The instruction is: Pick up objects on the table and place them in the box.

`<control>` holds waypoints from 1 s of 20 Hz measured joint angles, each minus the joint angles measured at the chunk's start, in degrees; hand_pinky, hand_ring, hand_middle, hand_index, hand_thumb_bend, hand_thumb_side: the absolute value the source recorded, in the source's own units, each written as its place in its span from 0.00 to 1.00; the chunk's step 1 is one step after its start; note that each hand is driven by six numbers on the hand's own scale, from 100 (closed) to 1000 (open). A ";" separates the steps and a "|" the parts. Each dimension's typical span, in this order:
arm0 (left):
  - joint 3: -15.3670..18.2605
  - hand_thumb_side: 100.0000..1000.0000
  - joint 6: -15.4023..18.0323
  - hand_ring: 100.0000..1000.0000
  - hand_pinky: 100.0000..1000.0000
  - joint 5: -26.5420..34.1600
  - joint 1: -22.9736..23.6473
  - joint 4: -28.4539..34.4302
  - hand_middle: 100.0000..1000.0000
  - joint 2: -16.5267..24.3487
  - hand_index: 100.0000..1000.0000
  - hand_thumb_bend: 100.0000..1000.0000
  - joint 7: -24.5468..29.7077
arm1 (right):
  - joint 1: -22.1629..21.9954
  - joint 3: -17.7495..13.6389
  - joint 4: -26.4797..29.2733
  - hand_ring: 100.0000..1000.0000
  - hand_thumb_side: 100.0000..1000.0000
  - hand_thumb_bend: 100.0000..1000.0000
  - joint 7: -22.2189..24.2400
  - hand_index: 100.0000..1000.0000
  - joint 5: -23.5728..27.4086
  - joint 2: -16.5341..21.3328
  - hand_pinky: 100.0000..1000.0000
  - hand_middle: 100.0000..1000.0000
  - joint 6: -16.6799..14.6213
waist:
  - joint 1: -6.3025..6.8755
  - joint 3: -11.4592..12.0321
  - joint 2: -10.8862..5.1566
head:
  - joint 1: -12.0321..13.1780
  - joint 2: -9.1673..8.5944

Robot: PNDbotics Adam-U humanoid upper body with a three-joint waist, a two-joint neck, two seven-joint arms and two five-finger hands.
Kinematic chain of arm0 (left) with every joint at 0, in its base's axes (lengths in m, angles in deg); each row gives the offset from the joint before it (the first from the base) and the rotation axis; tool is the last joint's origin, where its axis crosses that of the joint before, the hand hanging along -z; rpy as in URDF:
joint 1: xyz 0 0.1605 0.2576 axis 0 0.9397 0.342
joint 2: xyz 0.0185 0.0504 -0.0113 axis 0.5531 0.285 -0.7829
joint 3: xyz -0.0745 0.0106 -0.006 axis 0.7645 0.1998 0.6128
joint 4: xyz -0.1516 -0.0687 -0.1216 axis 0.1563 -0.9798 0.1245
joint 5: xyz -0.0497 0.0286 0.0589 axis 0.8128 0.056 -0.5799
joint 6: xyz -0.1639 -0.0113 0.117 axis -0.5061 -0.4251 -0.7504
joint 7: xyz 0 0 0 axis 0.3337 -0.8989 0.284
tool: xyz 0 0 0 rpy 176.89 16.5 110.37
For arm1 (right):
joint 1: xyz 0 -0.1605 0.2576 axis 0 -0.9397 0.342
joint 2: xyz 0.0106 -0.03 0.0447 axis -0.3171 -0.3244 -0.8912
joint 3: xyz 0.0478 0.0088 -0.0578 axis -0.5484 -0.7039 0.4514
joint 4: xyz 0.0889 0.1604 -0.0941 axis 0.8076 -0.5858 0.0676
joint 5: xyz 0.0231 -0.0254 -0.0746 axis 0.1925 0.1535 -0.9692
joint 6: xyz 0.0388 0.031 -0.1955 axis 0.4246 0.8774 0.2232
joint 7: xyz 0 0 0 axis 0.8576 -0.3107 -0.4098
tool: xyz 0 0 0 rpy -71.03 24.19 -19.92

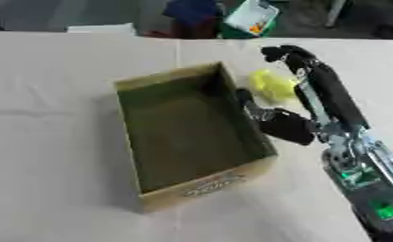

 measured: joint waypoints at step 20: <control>-0.03 0.54 -0.45 0.39 0.31 -0.37 0.05 0.00 0.48 -0.01 0.62 0.00 0.05 | 4.44 -3.77 0.00 1.00 0.53 0.29 19.84 0.96 -9.80 14.27 0.86 0.91 8.85 | -0.51 0.65 0.08 | -0.09 0.01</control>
